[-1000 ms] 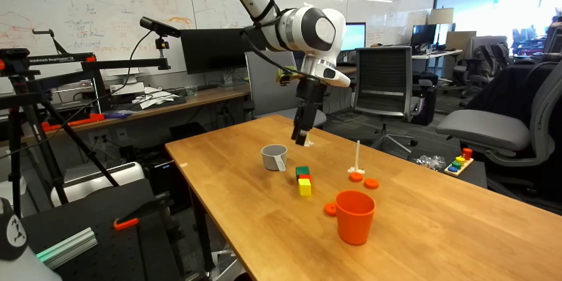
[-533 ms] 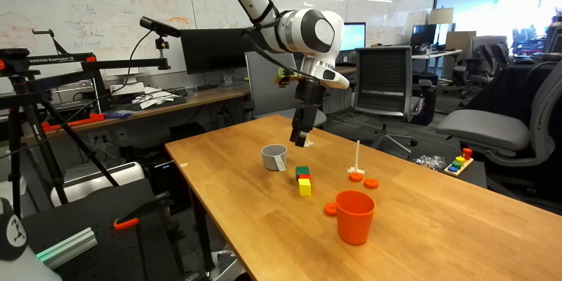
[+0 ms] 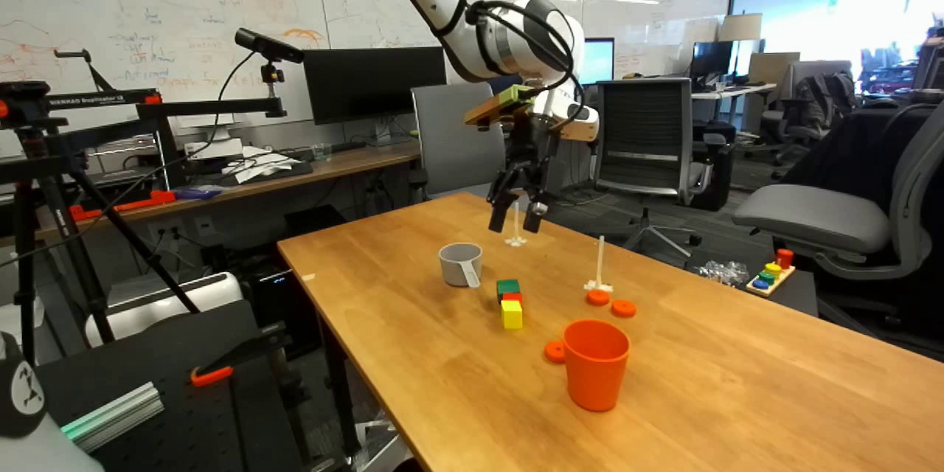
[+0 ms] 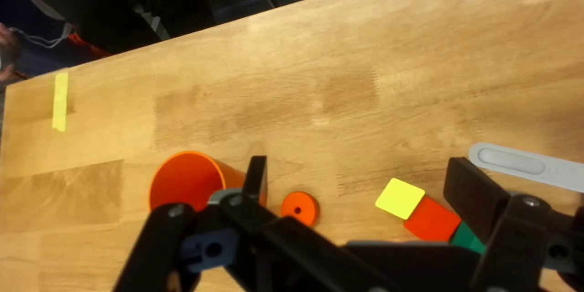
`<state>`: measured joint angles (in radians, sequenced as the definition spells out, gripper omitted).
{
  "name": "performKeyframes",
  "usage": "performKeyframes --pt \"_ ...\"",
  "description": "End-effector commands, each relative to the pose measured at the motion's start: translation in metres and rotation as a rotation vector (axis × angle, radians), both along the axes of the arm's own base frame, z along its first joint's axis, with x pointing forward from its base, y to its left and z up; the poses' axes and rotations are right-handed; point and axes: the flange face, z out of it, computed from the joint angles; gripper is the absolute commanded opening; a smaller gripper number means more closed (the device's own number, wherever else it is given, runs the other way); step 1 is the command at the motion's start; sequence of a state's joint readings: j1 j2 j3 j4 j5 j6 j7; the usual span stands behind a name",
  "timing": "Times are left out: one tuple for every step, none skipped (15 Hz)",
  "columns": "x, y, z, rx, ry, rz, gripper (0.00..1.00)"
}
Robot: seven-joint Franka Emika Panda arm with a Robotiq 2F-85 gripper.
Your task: Put the green, orange and yellow blocks in the gray pot
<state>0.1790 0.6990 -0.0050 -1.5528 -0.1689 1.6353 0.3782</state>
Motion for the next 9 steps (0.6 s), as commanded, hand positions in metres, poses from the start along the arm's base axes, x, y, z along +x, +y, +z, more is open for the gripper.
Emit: performKeyframes --pt "0.001 0.000 -0.001 0.002 0.005 0.006 1.00" --pt "0.001 0.000 -0.003 0.002 0.007 0.006 1.00" --pt "0.000 0.000 -0.004 0.001 0.009 0.006 1.00" --pt "0.000 0.000 -0.004 0.001 0.009 0.006 1.00" --pt "0.000 0.000 -0.004 0.001 0.009 0.006 1.00" --pt "0.003 0.002 -0.005 -0.016 0.019 0.042 1.00" --pt "0.006 0.003 -0.002 0.013 0.023 0.093 1.00" --pt "0.008 0.003 0.001 0.008 0.026 0.121 1.00" --pt "0.011 0.004 0.007 0.017 0.023 0.158 1.00"
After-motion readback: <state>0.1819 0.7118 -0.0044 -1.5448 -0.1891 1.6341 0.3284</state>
